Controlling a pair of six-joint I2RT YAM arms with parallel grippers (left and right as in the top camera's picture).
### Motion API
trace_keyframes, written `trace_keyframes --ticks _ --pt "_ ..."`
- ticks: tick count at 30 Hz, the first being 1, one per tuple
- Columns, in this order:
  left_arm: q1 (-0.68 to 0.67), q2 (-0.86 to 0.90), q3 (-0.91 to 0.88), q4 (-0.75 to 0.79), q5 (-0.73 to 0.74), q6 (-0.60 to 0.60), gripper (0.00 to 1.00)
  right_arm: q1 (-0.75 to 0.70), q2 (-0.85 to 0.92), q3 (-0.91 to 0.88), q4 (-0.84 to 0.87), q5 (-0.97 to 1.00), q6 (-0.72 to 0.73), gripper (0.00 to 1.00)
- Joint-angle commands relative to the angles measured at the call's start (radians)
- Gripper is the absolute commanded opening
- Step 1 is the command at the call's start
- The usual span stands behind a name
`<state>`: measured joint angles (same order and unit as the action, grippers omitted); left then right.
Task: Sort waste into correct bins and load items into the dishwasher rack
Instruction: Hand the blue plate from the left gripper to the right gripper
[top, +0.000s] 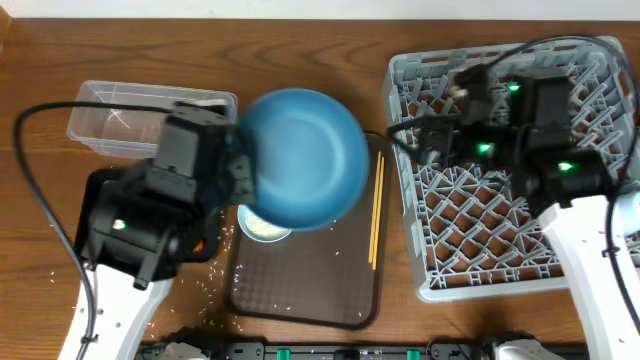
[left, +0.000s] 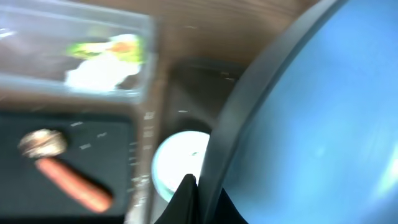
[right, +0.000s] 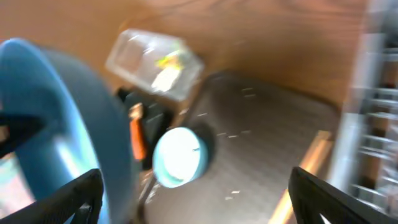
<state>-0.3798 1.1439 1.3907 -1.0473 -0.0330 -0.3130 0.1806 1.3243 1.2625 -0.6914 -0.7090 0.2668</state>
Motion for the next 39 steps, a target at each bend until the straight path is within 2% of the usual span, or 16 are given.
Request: trace_keyframes --ticks 1,4,6,10,14,17,19,21,22,23,25,26,29,30,37,39 --pt "-0.063 0.009 0.017 0.016 0.018 0.017 0.06 0.086 0.005 -0.001 0.012 -0.048 -0.010 0.87" --pt "-0.096 0.027 0.017 0.019 -0.025 0.017 0.06 0.148 0.005 -0.001 0.019 0.050 -0.009 0.84" --pt "-0.106 0.032 0.017 0.029 -0.024 0.017 0.06 0.180 0.005 -0.001 0.015 0.134 -0.009 0.76" --pt "-0.122 0.031 0.017 0.064 -0.024 0.017 0.06 0.239 0.005 -0.001 0.019 0.219 0.002 0.51" --pt "-0.122 0.030 0.017 0.089 -0.023 0.013 0.06 0.277 0.005 -0.001 0.018 0.307 0.002 0.43" --pt "-0.122 0.029 0.017 0.093 -0.019 0.012 0.06 0.283 0.005 -0.001 0.020 0.330 0.001 0.24" --pt "-0.122 0.029 0.017 0.093 -0.020 0.012 0.06 0.283 0.005 -0.001 0.021 0.350 -0.003 0.01" --pt "-0.122 0.029 0.017 0.093 -0.020 0.013 0.17 0.282 0.004 0.000 0.022 0.379 -0.006 0.01" --pt "-0.122 0.028 0.017 0.093 -0.020 0.013 0.31 0.282 0.003 0.000 0.022 0.391 -0.006 0.01" --pt "-0.122 0.028 0.017 0.093 -0.019 0.013 0.35 0.280 0.002 0.000 0.022 0.406 -0.006 0.01" --pt "-0.122 0.028 0.017 0.093 -0.020 0.013 0.49 0.273 -0.005 0.000 0.021 0.446 -0.006 0.01" --pt "-0.122 0.028 0.017 0.095 -0.020 0.013 0.67 0.268 -0.009 0.000 0.017 0.481 0.002 0.01" --pt "-0.122 0.020 0.017 0.108 -0.020 0.013 0.96 0.248 -0.042 0.000 -0.010 0.629 0.033 0.01" --pt "-0.122 0.016 0.017 0.111 -0.020 0.013 0.99 0.242 -0.052 0.000 -0.019 0.672 0.033 0.01" --pt "-0.122 -0.044 0.017 0.142 -0.019 0.013 0.98 0.169 -0.105 0.000 -0.079 1.223 0.036 0.01" --pt "-0.122 -0.060 0.017 0.140 -0.019 0.013 0.98 0.137 -0.107 0.000 -0.067 1.439 0.036 0.01"
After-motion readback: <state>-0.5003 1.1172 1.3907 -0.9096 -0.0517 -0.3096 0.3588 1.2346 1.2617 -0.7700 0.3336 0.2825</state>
